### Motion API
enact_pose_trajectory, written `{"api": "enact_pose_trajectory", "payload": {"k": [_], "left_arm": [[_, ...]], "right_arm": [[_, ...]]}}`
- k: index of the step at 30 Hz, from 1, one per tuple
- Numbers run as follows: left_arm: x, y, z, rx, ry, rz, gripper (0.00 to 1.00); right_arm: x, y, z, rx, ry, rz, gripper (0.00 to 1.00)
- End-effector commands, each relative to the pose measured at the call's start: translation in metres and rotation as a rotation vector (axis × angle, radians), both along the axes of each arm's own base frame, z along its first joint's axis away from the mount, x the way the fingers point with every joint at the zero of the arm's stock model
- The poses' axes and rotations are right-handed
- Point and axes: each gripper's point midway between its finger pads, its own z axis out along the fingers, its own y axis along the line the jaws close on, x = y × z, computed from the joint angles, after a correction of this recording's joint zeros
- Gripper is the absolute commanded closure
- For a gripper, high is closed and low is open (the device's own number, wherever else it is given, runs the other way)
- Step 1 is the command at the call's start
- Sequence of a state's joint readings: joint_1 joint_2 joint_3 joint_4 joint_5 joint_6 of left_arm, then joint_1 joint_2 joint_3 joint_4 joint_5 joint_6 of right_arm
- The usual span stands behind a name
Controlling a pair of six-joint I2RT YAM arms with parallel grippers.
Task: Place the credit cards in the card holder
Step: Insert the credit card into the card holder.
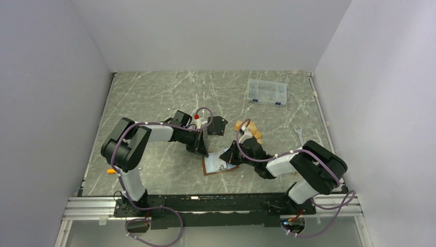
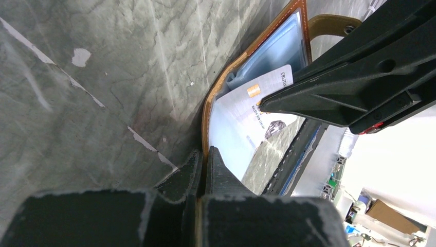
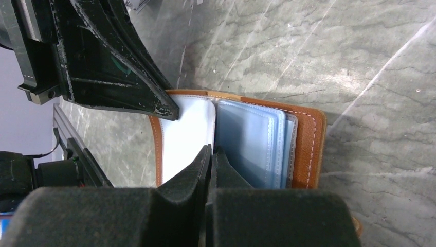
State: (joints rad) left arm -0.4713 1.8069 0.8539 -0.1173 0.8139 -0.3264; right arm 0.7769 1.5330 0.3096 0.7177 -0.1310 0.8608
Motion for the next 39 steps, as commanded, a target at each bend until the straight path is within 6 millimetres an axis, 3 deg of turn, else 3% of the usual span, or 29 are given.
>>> {"api": "enact_pose_trajectory", "payload": {"k": [1, 10, 21, 39], "left_arm": [[-0.004, -0.007, 0.012, -0.028, -0.031, -0.032, 1.00], [-0.005, -0.008, 0.014, -0.034, -0.025, -0.037, 1.00], [-0.005, -0.008, 0.014, -0.033, -0.024, -0.038, 1.00], [-0.006, -0.009, 0.017, -0.040, -0.023, -0.035, 1.00]], "right_arm": [[-0.030, -0.019, -0.048, -0.177, 0.108, 0.038, 1.00], [-0.037, -0.016, -0.062, -0.247, 0.145, 0.088, 1.00], [-0.052, -0.056, -0.067, -0.367, 0.171, 0.032, 0.97], [-0.073, -0.074, -0.081, -0.403, 0.251, 0.011, 1.00]]}}
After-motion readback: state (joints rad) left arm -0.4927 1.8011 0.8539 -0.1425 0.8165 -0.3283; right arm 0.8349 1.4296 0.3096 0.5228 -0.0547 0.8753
